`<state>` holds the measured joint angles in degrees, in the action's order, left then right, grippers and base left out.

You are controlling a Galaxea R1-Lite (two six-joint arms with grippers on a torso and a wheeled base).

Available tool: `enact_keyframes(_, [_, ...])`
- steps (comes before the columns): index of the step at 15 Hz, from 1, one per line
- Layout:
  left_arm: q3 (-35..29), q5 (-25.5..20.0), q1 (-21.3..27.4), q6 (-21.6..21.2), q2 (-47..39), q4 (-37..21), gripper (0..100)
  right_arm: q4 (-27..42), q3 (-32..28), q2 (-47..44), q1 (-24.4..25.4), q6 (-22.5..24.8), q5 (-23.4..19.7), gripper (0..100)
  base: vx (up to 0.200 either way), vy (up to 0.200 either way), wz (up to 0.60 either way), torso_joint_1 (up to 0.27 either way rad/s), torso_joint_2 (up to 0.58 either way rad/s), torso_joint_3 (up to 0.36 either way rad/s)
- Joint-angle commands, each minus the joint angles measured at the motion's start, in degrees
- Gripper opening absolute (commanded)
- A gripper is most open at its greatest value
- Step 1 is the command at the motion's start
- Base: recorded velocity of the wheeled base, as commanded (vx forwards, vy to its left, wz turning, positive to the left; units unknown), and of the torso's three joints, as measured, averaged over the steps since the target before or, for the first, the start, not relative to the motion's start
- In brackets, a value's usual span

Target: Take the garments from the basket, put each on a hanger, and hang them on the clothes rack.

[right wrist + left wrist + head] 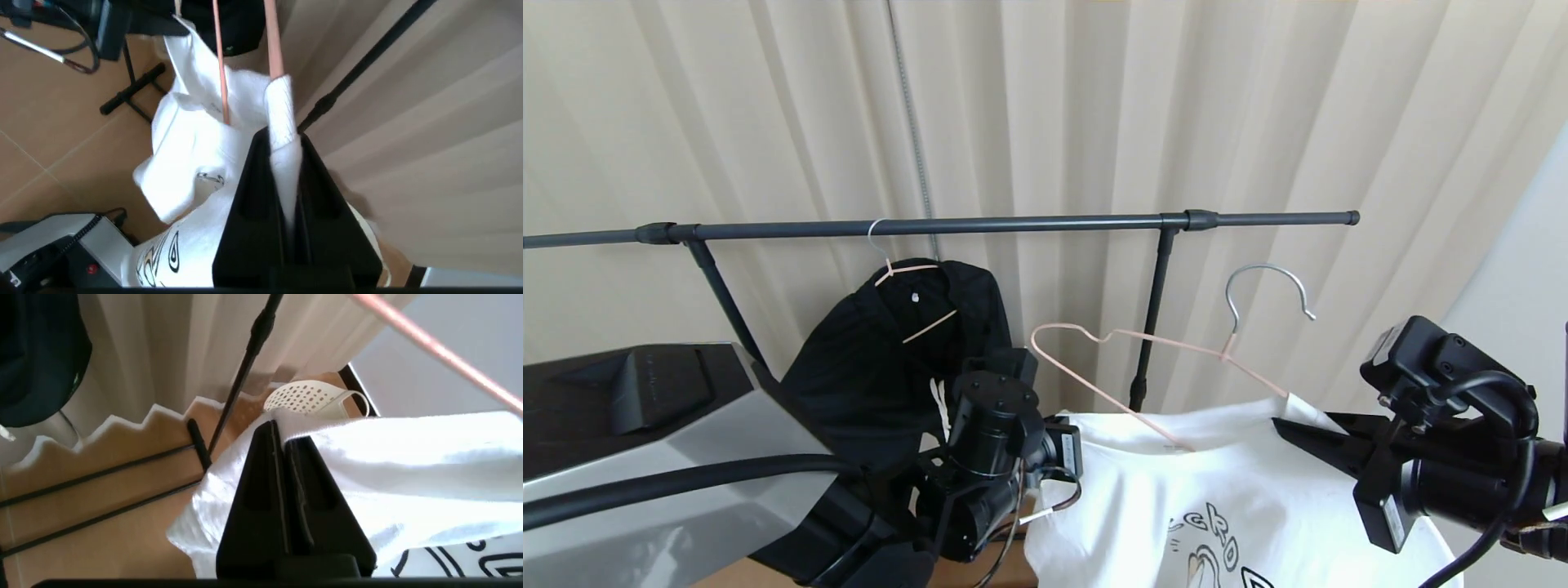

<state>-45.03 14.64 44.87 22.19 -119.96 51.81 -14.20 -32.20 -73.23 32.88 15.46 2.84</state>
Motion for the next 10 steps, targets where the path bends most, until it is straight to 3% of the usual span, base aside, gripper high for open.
enact_keyframes(1, [-0.76, 0.04, -0.49, -0.30, -0.02, -0.04, 0, -0.04, 1.08, 1.42, -0.80, 0.19, -0.03, 0, 0.000, 0.000, 0.00, 0.000, 0.00, 0.000])
enact_keyframes(10, [-2.08, 0.04, -5.15, -0.57, -0.72, -0.04, 0, 0.23, 3.19, 1.60, -0.80, 1.94, -0.12, 0, 0.000, 0.000, 0.00, 0.000, 0.00, 0.000])
